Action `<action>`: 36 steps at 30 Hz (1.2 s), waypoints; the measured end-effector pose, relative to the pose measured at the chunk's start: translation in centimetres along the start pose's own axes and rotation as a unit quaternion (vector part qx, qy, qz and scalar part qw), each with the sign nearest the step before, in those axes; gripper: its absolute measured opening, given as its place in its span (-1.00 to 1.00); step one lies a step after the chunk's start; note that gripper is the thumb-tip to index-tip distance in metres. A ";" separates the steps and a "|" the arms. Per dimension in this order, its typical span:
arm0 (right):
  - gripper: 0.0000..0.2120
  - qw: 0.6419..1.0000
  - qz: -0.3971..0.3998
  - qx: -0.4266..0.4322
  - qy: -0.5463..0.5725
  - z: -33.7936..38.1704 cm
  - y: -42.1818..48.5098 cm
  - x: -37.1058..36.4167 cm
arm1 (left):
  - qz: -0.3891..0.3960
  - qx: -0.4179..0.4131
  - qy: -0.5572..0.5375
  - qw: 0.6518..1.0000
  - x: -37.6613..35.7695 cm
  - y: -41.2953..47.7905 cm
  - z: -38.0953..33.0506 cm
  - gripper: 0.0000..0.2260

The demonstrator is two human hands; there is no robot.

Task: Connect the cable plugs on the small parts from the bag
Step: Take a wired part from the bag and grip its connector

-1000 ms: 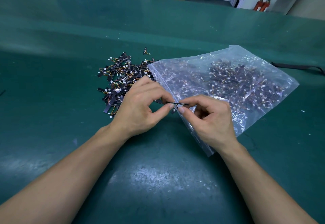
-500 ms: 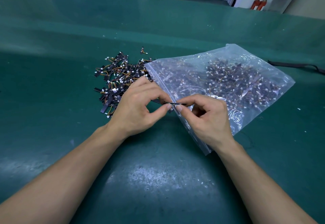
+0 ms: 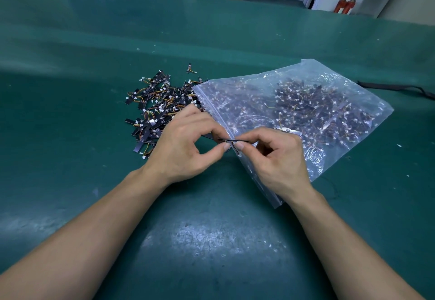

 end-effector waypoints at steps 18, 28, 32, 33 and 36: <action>-0.92 0.999 0.024 -0.021 0.005 0.0 -0.1 -0.6 | 0.008 0.006 -0.004 1.000 0.2 -0.1 0.1 -0.96; -0.87 0.999 0.027 -0.043 0.007 -0.4 -0.2 -0.6 | 0.008 0.014 -0.002 1.000 0.0 0.0 0.2 -0.96; -0.90 0.999 0.031 -0.039 0.005 -0.3 -0.2 -0.5 | 0.011 0.020 -0.009 1.000 -0.2 -0.1 0.1 -0.96; -0.90 0.999 0.030 -0.040 0.004 -0.2 -0.2 -0.5 | 0.010 0.022 -0.009 1.000 -0.3 -0.1 0.2 -0.96; -0.89 0.999 0.027 -0.047 0.004 -0.4 -0.2 -0.5 | 0.009 0.028 -0.005 1.000 -0.3 -0.2 0.3 -0.97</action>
Point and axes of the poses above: each hand's wrist, its own y-axis towards the middle knuckle, its own x-axis out of the back of the hand, z = x × y, the point moved 8 cm from there along y, towards the middle knuckle, and after that the axes turned 8 degrees about -y, right-handed, at the moved point
